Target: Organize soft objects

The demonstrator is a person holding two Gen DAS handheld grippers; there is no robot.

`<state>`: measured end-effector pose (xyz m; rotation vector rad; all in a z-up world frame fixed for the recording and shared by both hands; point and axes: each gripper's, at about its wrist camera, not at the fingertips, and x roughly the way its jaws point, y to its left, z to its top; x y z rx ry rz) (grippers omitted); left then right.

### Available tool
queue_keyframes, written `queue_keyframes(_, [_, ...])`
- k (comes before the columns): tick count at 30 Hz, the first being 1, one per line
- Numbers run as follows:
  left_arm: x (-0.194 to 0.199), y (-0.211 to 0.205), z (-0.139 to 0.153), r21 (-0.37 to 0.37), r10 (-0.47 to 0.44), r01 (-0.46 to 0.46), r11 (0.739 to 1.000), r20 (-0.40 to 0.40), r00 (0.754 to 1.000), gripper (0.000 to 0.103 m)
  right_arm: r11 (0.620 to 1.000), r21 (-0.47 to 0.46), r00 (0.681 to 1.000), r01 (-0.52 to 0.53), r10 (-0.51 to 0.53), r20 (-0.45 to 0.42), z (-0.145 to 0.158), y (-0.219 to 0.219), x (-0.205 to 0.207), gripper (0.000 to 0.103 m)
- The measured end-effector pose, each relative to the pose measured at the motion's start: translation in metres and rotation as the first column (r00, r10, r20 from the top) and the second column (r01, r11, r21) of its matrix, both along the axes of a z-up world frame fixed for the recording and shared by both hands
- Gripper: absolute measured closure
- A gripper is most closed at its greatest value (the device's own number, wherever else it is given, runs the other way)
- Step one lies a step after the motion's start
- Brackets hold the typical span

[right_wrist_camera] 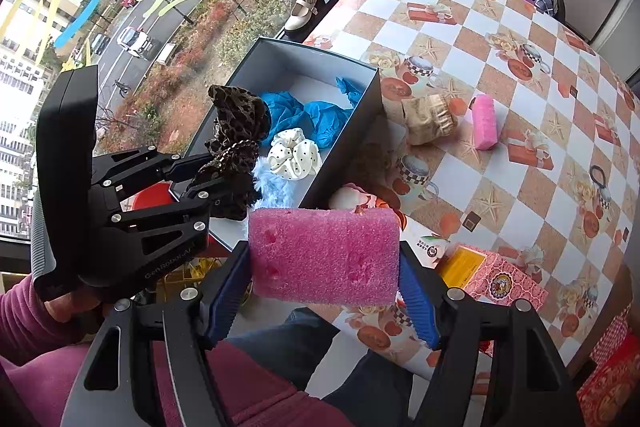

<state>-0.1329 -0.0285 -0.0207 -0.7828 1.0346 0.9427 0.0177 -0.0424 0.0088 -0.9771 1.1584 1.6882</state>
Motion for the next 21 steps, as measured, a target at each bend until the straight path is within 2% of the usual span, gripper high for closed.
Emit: queue_keyframes(21, [-0.019,0.006,-0.007,-0.005,0.079,-0.079,0.997,0.002,0.997,0.073,0.999,0.005,0.998,-0.054,0.054,0.017,-0.002,0.015,-0.018,0.032])
